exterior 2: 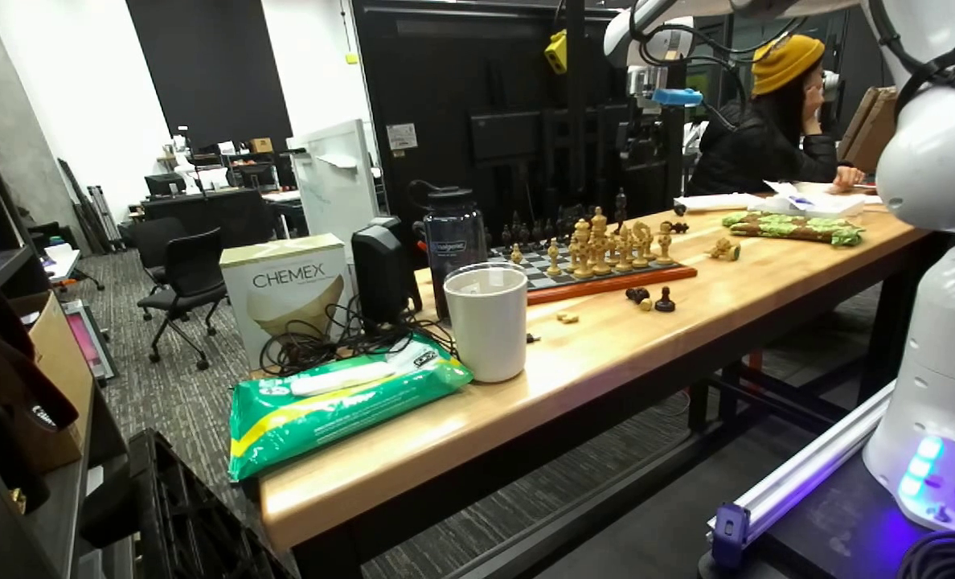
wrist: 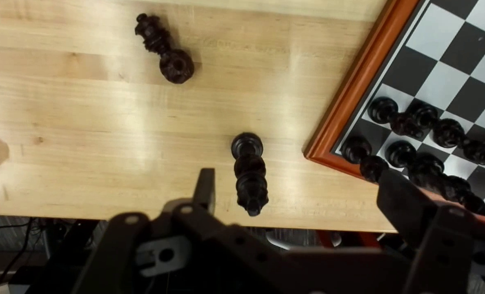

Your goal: Pick up one black piece from the table and put it on the chess board

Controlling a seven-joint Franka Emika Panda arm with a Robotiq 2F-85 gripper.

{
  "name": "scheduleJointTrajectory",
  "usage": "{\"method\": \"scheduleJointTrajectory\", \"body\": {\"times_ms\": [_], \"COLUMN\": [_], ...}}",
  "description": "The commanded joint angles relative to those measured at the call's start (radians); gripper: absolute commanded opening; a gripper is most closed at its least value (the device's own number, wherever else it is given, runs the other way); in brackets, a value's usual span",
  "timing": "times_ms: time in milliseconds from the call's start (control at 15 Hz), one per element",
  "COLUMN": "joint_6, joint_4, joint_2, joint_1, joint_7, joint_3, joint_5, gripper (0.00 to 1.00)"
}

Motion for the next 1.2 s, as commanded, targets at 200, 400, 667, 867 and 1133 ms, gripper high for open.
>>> {"method": "scheduleJointTrajectory", "body": {"times_ms": [200,400,667,867,1133], "joint_6": [-0.014,-0.016,-0.027,-0.037,-0.031], "joint_4": [0.042,0.064,0.133,0.181,0.244], "joint_2": [0.034,0.056,0.12,0.169,0.23], "joint_1": [-0.008,-0.015,-0.048,-0.062,-0.065], "joint_7": [0.0,-0.02,-0.047,-0.056,-0.091], "joint_3": [0.01,0.013,0.06,0.08,0.083], "joint_5": [0.0,0.001,0.003,0.003,0.006], "gripper": [1.0,1.0,1.0,1.0,1.0]}}
